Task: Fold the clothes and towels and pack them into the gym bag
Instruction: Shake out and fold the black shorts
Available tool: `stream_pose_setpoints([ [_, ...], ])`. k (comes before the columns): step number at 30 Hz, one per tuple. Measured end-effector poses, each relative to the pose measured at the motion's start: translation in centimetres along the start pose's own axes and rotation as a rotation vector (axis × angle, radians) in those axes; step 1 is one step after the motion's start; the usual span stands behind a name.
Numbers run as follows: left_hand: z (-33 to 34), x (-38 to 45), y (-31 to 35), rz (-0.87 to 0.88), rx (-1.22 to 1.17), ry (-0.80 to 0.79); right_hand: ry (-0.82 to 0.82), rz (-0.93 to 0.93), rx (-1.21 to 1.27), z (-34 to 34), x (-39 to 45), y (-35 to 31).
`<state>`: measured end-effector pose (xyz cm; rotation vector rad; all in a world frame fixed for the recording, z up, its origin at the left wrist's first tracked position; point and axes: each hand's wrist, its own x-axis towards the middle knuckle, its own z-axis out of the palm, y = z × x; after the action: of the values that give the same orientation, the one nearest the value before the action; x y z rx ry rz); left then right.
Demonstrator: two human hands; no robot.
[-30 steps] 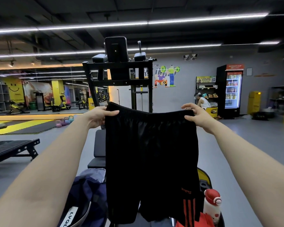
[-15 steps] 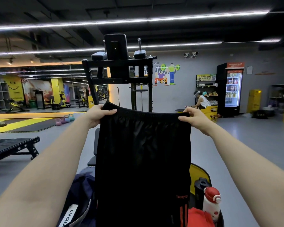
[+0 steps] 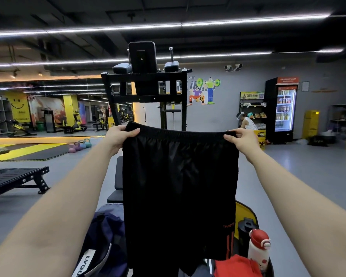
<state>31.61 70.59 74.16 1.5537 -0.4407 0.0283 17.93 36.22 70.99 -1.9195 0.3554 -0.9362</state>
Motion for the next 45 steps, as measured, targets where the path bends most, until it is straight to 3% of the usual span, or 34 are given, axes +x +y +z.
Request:
stream_pose_setpoints([
  [7,2.9,0.4,0.2,-0.080,0.119,0.090,0.108,0.144,-0.010,1.8,-0.5,-1.4],
  [11,4.7,1.8,-0.6,-0.107,0.119,0.115,0.074,0.222,0.055,3.7,-1.3,-3.0],
  [17,9.3,0.0,0.6,-0.090,0.023,0.100,-0.008,0.225,0.178,6.7,-2.1,-6.1],
  [24,12.3,-1.5,1.3,-0.008,0.125,0.015,-0.067,0.143,0.193,9.0,-2.8,-8.4],
  [28,12.3,-2.2,1.6,0.031,0.183,-0.073,-0.145,0.123,0.160,9.2,-3.3,-9.0],
  [32,11.8,-2.5,1.3,0.041,0.157,-0.165,-0.281,0.228,0.290,8.5,-3.9,-9.6],
  [35,11.5,-2.9,0.8,0.096,0.177,-0.286,-0.366,0.197,0.375,7.9,-4.5,-9.7],
  [38,10.9,-2.8,0.5,0.105,0.166,-0.244,-0.460,0.119,0.365,7.3,-4.8,-9.6],
  [42,10.5,-2.7,0.8,0.009,0.031,-0.240,-0.304,-0.065,0.191,6.2,-4.5,-7.9],
  [45,10.5,-2.9,1.2,0.013,-0.071,-0.237,-0.241,-0.002,0.165,5.4,-4.1,-5.7],
])
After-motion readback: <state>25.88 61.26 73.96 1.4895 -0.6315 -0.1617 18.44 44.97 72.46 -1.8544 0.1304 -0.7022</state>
